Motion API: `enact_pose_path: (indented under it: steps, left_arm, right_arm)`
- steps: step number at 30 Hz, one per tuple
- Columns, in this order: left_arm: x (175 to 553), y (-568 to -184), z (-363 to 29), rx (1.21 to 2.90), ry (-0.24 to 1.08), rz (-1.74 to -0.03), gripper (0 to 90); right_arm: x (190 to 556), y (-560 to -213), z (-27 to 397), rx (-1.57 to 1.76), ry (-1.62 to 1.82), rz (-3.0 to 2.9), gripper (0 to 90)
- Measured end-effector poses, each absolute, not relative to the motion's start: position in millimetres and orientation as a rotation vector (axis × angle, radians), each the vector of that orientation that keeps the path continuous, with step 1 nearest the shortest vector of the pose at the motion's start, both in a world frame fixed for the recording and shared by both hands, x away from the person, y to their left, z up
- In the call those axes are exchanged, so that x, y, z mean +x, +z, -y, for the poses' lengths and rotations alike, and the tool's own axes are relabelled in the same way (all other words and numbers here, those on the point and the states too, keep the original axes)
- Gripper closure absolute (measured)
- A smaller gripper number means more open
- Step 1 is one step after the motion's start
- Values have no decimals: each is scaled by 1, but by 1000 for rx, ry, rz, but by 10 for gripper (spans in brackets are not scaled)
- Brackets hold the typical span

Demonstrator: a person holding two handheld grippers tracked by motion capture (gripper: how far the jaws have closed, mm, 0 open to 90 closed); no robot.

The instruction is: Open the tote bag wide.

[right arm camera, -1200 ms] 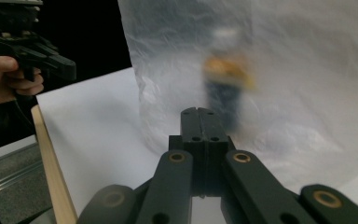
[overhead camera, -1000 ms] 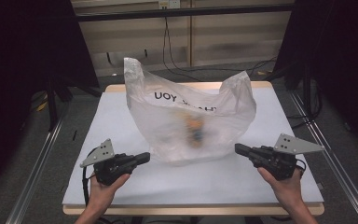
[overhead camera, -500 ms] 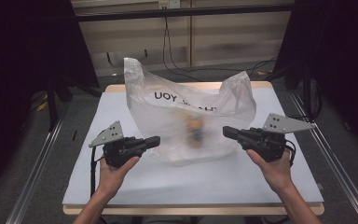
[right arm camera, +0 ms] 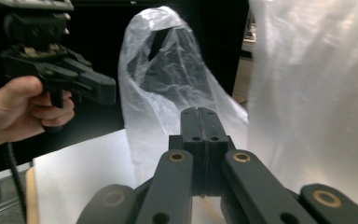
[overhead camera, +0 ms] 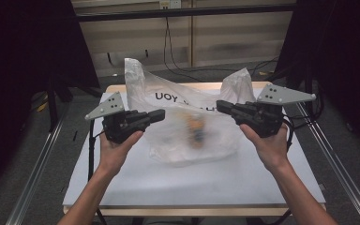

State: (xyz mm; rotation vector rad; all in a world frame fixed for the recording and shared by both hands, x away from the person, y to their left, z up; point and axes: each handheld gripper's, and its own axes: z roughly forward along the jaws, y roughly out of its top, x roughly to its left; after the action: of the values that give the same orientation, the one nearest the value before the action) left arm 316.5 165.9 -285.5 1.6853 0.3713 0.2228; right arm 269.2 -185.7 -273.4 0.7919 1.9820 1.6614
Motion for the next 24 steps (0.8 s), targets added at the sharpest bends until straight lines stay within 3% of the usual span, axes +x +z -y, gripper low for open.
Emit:
enact_pose_path:
  steps: [8, 13, 24]
  left_arm:
    - [347, -271, -153, 1674, 270, -423, 900]
    - [370, -281, -138, 1709, 244, -486, 900]
    - [383, -306, -122, 1821, 231, -534, 900]
  right_arm:
    - [293, -275, 182, 838, 1617, -1973, 900]
    - [308, -278, 181, 885, 1588, -1970, 900]
    - [329, -298, 173, 959, 1496, -2028, 900]
